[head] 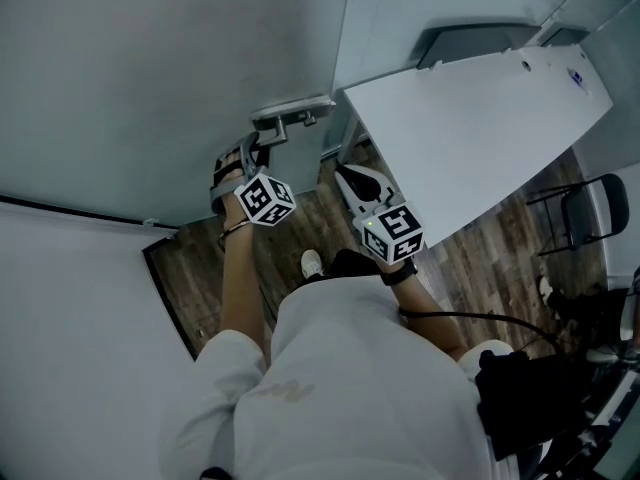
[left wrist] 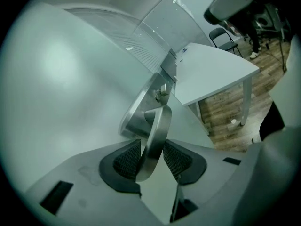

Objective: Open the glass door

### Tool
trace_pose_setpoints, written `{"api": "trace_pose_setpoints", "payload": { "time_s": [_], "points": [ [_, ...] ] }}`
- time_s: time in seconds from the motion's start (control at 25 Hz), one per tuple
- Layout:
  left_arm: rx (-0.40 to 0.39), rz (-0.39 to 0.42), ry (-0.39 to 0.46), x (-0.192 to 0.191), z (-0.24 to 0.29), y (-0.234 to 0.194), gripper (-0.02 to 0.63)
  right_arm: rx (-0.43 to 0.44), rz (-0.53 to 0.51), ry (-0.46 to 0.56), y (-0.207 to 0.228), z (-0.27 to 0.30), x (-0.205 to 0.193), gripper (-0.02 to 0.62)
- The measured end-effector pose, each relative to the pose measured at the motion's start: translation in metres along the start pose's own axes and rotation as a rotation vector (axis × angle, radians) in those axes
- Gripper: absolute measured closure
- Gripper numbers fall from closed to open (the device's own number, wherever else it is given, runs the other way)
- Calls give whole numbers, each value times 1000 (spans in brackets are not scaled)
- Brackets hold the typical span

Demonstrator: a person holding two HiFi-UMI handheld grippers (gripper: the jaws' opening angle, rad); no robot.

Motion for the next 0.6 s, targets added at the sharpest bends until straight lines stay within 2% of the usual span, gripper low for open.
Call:
{"api": "trace_pose_setpoints", "payload": {
  "time_s": [0.08,0.16,0.36,0.6],
  "points": [
    [-5,71,-41,4,-10,6,474,13,-5,20,2,-7,8,575],
    [-5,101,-74,6,-20,11,478,38,-14,46,2,-11,16,575],
    [13,73,-152,6,-43,31,477,111,-10,57,-1,-39,22,575],
    [66,19,-218,8,-64,42,477,138,1,53,13,-83,20,575]
  ]
}}
Point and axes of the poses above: the fingertips, and each gripper's own axes: z forward along the fingers, y to its right, x out of its top, the point moved 5 cm from there along -z, backward along the fingers, and after that the axes turned 9 degrees about y, right-handed, at the moved point
